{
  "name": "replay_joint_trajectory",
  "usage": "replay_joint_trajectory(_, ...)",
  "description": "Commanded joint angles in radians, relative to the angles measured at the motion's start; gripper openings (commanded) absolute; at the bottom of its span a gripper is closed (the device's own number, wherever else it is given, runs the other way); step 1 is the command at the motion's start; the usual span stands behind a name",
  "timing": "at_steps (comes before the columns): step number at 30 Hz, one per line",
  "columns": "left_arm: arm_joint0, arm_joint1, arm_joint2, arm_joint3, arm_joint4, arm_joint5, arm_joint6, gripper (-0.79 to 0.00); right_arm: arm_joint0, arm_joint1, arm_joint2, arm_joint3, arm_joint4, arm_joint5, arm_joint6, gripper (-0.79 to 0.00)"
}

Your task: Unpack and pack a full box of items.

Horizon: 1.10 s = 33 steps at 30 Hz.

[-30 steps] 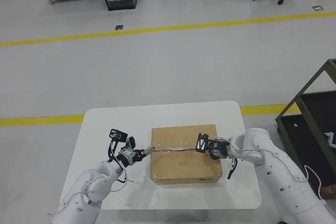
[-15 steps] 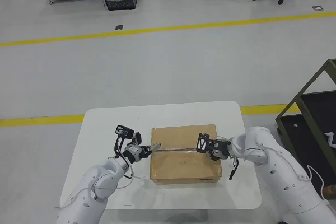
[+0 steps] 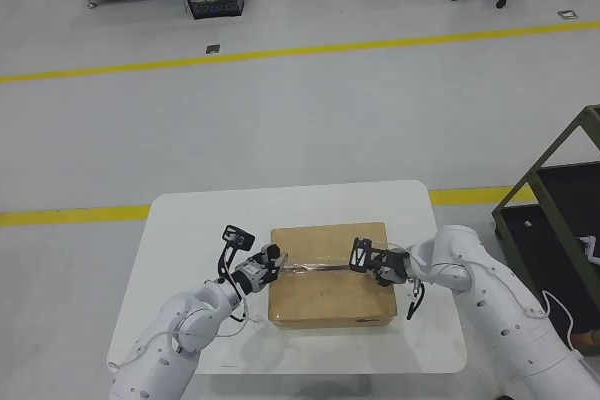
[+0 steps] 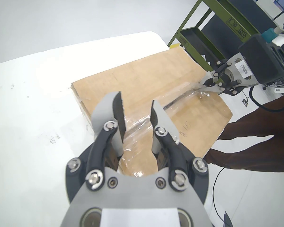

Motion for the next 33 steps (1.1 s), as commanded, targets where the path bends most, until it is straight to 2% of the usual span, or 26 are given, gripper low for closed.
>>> replay_joint_trajectory(1, -0.005, -0.001, 0.009, 0.011, 0.006, 0.000, -0.010, -0.785, 0.001, 0.001, -0.002, 0.001, 0.000, 0.001, -0.001, -0.785)
replay_joint_trajectory(18, -0.072, -0.025, 0.104, 0.111, 0.066, 0.014, 0.020, -0.785, 0.017, 0.004, -0.025, 0.009, 0.002, 0.003, -0.005, -0.785)
replay_joint_trajectory(28, -0.102, -0.035, 0.124, 0.154, 0.073, 0.024, 0.025, -0.785, 0.025, 0.007, -0.037, 0.011, 0.010, 0.002, 0.010, -0.785)
replay_joint_trajectory(29, -0.103, -0.035, 0.125, 0.155, 0.073, 0.023, 0.024, -0.782, 0.025, 0.008, -0.038, 0.011, 0.011, 0.002, 0.011, -0.745)
replay_joint_trajectory(31, -0.104, -0.036, 0.126, 0.158, 0.075, 0.023, 0.021, -0.779, 0.027, 0.008, -0.039, 0.010, 0.011, 0.003, 0.014, -0.526)
replay_joint_trajectory(33, -0.104, -0.036, 0.125, 0.160, 0.076, 0.023, 0.019, -0.785, 0.028, 0.010, -0.036, 0.007, 0.015, 0.005, 0.015, -0.456)
